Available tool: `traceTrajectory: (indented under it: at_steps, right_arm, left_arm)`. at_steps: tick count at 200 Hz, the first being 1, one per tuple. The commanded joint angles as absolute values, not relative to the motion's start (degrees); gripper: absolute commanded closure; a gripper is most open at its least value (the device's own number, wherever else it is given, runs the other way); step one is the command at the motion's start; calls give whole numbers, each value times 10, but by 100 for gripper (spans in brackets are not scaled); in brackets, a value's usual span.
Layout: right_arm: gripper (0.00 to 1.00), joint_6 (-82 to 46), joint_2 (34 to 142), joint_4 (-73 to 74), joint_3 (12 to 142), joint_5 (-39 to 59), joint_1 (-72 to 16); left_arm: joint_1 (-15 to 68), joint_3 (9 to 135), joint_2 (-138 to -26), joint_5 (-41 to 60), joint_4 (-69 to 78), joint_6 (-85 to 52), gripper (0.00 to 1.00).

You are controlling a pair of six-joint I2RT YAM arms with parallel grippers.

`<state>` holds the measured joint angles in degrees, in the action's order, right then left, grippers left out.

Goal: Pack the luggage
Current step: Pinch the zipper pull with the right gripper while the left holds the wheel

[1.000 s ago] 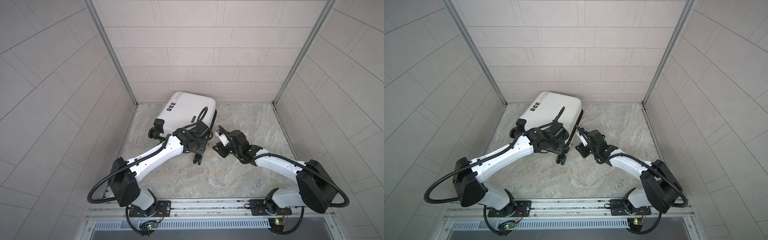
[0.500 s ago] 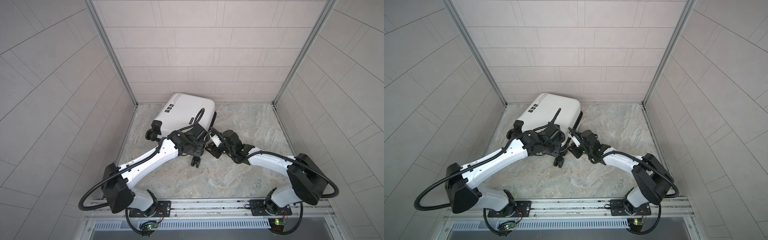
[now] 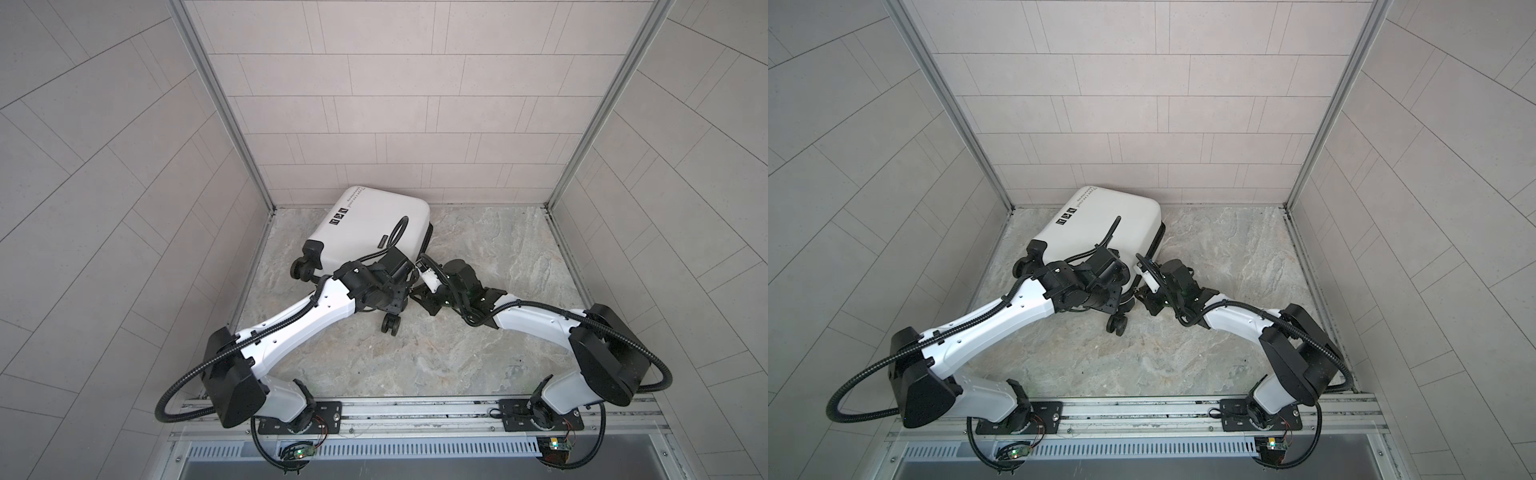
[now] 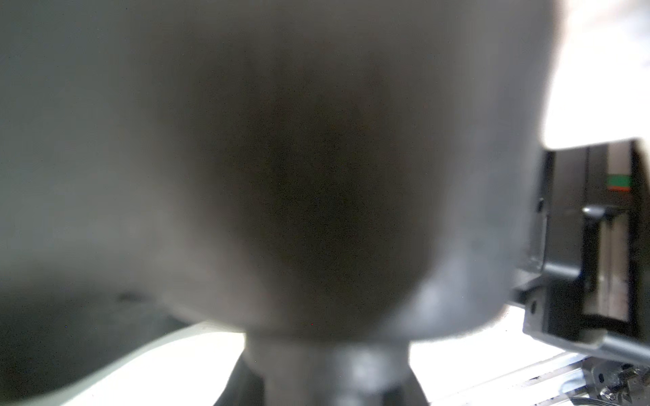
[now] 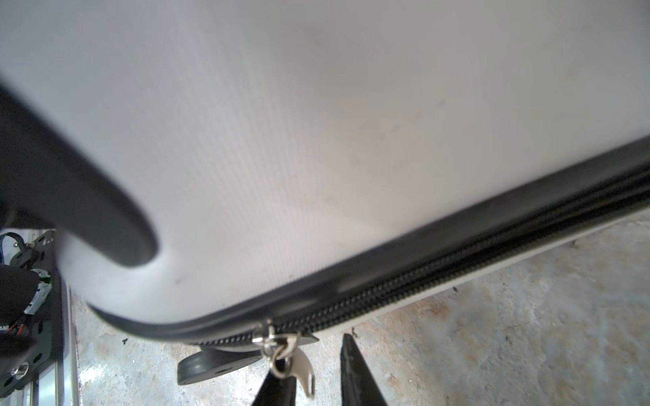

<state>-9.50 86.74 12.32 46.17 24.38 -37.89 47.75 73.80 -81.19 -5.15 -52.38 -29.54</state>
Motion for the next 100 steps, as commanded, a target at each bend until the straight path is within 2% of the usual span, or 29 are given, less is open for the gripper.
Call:
traceTrajectory:
  at_steps: [1,48,100]
  right_arm:
    - [81,-93,870,147,478,253,-380]
    - [100,-97,872,143,483,240,-378]
    - [100,-110,882,134,489,237,-365]
  left_arm:
    - [480,758,-767,-69,-484,-311,100]
    - [481,757,-765,-71,-486,-311,100]
    - [481,755,-760,-69,-489,-310,100]
